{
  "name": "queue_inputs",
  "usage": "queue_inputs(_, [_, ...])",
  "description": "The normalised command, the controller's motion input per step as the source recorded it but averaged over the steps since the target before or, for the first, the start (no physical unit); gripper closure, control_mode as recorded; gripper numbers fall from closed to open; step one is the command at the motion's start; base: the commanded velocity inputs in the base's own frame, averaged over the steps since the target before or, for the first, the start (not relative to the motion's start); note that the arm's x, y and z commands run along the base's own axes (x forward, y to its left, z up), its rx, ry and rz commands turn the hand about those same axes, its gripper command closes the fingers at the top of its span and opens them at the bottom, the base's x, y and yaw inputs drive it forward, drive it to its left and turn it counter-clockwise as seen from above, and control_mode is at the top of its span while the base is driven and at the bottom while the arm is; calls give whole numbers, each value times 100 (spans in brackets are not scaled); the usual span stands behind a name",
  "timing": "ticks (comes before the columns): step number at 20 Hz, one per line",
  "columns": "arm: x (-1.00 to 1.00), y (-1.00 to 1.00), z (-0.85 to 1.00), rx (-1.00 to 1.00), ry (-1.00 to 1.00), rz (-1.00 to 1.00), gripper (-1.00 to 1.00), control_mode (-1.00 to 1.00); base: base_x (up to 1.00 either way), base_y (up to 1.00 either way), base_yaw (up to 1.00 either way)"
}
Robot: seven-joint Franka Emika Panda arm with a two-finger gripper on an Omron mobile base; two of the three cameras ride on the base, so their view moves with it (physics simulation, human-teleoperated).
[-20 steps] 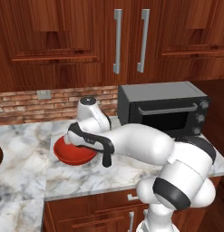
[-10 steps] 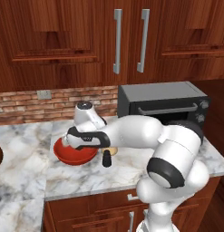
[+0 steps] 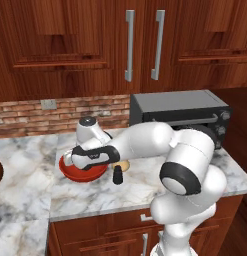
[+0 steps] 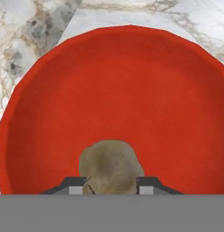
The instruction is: Retrieve the bottle and the shaker from the cabinet and place them next to the mixing bowl on the counter. Then add garlic from the fridge to the mixing bowl.
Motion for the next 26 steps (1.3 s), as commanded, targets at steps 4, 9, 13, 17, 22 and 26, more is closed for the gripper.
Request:
queue_inputs(4, [0, 0, 0, 0, 0, 0, -100, -100, 0, 0, 0])
queue_inputs(9, [0, 0, 0, 0, 0, 0, -100, -100, 0, 0, 0])
queue_inputs(13, [-2, -3, 0, 0, -1, 0, -100, -100, 0, 0, 0])
queue_inputs(17, [-26, 0, 39, -1, -8, -1, -100, -100, 0, 0, 0])
queue_inputs(22, [-66, -13, 74, 0, -11, -3, -100, -100, 0, 0, 0])
queue_inputs(26, [-68, -37, 74, 0, -6, 0, -100, -100, 0, 0, 0])
